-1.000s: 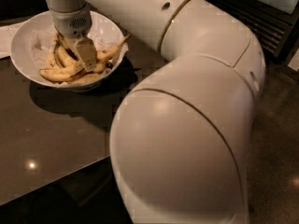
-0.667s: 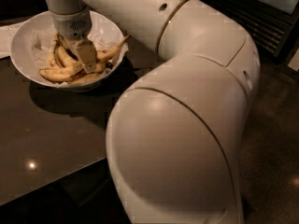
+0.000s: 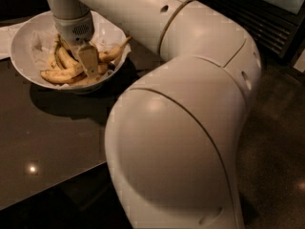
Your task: Pick banana from white bowl
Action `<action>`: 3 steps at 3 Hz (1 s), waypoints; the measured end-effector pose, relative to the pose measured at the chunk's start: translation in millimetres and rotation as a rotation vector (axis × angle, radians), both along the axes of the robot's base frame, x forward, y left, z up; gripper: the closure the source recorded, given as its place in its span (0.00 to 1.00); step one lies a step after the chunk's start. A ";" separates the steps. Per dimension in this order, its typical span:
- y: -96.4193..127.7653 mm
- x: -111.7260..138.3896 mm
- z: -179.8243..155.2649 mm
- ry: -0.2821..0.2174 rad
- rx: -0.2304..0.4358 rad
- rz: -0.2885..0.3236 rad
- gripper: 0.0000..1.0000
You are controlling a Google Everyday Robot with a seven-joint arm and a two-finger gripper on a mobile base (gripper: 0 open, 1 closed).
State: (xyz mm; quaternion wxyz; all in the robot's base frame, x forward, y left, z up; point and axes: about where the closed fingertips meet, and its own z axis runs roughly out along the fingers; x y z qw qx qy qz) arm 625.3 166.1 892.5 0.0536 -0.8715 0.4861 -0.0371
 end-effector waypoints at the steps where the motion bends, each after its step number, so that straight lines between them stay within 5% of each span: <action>1: -1.7 2.0 -4.5 0.011 -0.003 -0.009 0.43; 2: -3.6 4.3 -8.0 0.020 -0.002 -0.013 0.43; 3: -3.7 4.3 -8.1 0.020 -0.002 -0.014 0.61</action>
Offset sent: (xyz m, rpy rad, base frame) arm -0.0060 -0.0205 -0.0090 -0.0545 0.0778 -0.0224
